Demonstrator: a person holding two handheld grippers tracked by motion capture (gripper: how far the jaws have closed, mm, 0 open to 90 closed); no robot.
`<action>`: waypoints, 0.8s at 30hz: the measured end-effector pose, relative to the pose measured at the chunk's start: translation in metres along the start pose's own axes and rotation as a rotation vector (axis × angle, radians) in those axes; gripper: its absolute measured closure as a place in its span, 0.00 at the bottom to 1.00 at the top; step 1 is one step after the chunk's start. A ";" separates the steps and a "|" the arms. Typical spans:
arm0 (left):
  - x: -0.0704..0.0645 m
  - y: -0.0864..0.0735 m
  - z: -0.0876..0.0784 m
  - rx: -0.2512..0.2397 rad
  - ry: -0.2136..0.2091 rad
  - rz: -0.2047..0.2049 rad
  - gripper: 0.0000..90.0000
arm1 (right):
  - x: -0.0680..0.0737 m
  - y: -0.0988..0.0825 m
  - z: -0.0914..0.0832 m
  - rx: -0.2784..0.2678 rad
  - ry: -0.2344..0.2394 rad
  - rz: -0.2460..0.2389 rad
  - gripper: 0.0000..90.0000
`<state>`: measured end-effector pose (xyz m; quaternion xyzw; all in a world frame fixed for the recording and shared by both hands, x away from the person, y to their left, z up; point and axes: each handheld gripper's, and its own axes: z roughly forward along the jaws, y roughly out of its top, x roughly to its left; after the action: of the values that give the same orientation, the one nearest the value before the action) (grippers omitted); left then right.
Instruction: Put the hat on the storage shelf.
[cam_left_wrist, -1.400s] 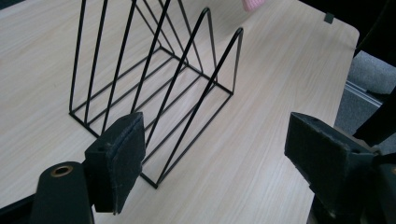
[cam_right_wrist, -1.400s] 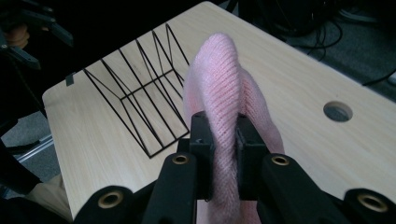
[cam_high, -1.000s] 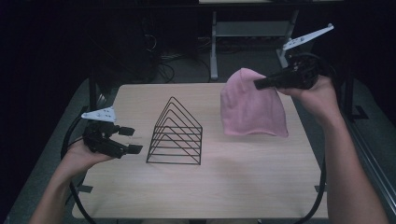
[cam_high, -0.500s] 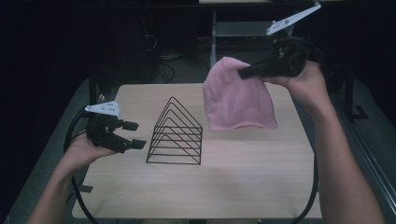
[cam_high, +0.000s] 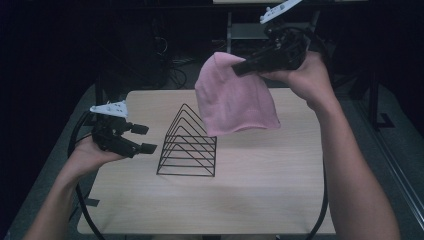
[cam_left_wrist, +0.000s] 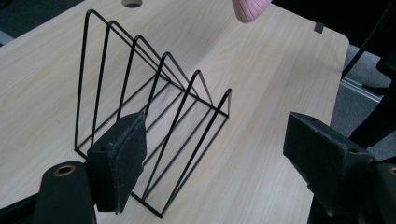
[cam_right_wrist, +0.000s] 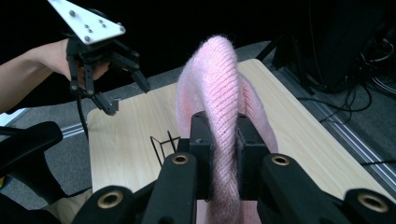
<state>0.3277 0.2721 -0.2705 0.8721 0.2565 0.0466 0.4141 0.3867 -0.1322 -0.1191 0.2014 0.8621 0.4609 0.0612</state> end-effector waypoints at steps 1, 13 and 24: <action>0.000 0.001 0.000 0.000 -0.002 0.002 0.24 | 0.001 0.002 0.001 -0.002 0.004 -0.002 0.89; 0.003 0.008 0.002 -0.019 -0.026 0.007 0.25 | 0.016 0.032 0.031 -0.001 0.067 -0.045 0.89; 0.006 0.014 0.002 -0.057 -0.045 -0.001 0.28 | 0.026 0.052 0.054 -0.010 0.106 -0.092 0.89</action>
<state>0.3396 0.2661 -0.2624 0.8606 0.2463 0.0342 0.4444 0.3936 -0.0544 -0.1055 0.1367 0.8702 0.4720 0.0374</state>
